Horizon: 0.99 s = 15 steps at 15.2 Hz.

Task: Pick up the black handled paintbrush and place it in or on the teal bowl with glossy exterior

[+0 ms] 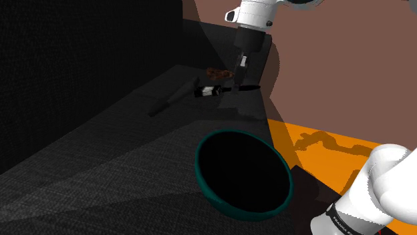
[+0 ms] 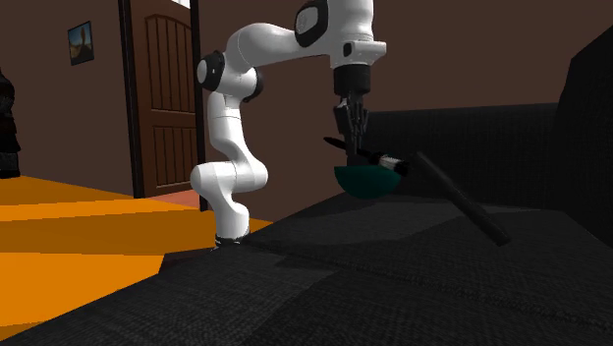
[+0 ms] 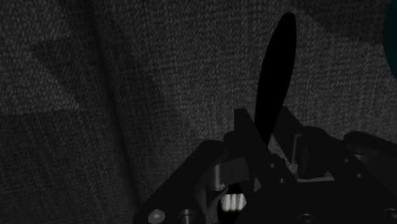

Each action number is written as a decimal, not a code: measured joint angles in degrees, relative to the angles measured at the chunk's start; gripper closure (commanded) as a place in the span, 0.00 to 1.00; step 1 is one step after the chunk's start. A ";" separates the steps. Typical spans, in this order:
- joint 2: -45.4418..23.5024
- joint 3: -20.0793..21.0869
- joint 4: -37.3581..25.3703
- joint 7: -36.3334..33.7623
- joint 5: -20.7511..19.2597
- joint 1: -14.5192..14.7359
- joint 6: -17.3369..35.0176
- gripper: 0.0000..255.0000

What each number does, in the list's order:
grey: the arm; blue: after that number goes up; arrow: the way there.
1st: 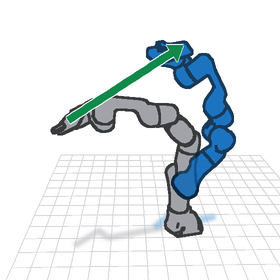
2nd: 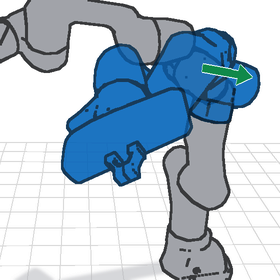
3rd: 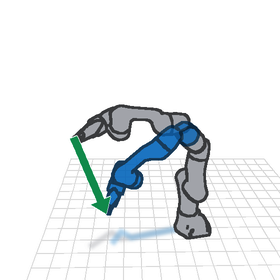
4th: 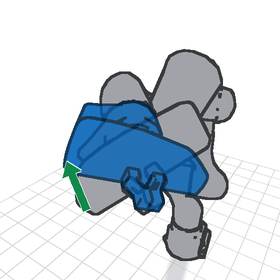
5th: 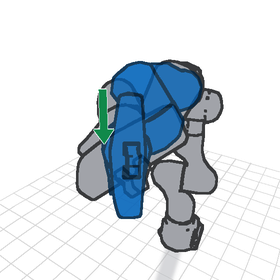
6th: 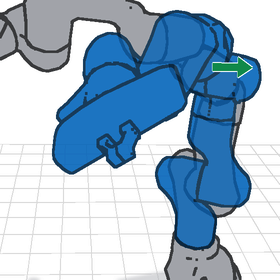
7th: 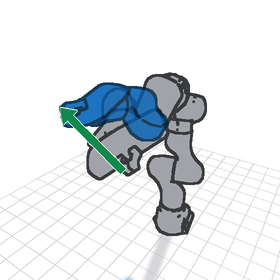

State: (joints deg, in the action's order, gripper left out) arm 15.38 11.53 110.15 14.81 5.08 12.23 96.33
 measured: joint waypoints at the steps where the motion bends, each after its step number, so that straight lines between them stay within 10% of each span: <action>1: -0.06 -0.08 -0.84 0.05 -0.04 -0.05 -0.79 1.00; 15: 7.83 5.14 1.41 -8.45 3.25 3.69 -5.53 1.00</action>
State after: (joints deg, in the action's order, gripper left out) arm 23.22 16.67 111.56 6.36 8.32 15.92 90.81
